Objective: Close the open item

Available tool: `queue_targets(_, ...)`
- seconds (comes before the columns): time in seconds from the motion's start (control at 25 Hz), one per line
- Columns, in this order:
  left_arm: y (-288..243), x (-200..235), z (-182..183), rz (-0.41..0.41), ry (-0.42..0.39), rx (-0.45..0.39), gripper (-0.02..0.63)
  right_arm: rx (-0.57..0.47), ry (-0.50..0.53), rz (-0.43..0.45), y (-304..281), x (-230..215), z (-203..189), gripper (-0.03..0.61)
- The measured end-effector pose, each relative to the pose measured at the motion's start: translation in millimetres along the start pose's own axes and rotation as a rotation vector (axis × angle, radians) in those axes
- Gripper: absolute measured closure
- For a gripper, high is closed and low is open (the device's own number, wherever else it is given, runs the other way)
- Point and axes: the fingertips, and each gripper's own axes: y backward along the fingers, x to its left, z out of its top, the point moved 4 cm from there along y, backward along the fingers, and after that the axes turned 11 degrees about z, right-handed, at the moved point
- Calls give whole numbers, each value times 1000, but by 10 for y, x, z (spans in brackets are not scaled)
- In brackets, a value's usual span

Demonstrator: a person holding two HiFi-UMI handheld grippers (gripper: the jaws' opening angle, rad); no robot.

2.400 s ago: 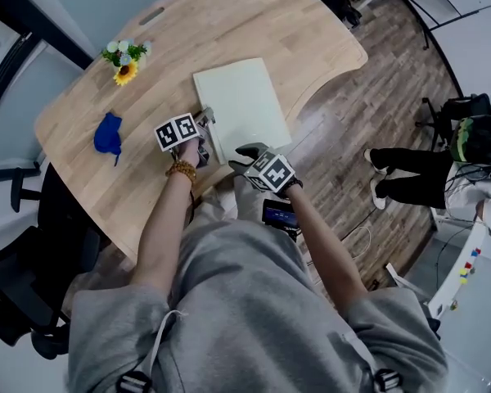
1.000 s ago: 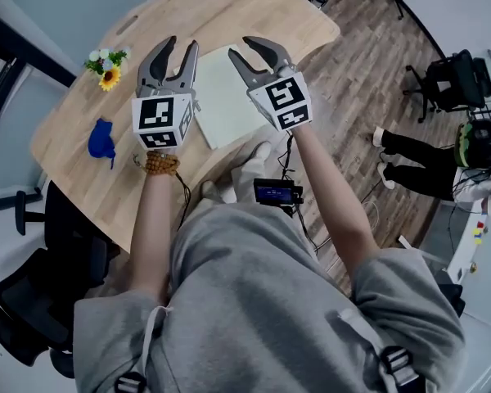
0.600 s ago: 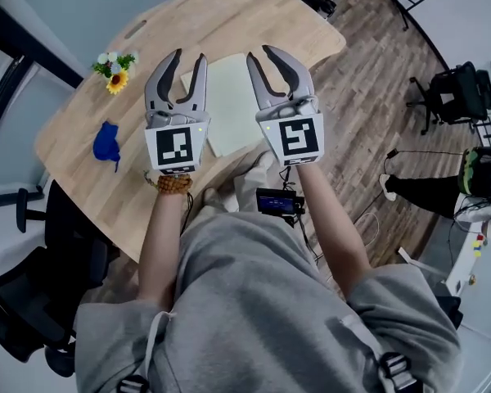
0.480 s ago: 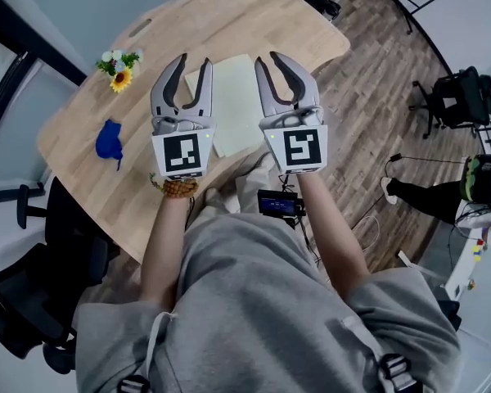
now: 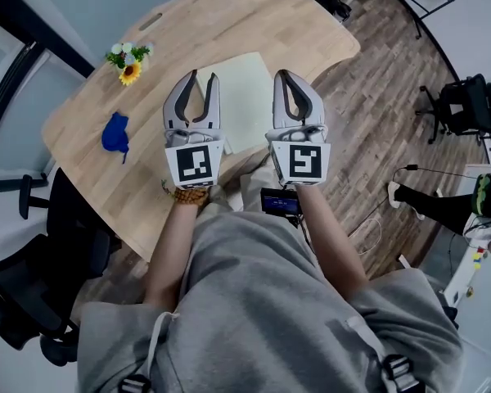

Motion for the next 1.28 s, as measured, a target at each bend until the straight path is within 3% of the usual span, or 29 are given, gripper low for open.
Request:
queue_targets(0.64, 262, -19, -377, 49, 9, 37, 550, 87, -17, 11, 224, 172, -398, 568)
queue_targets(1.28, 417, -30, -781, 51, 2, 133, 580, 190, -32, 48, 410, 323, -843, 568)
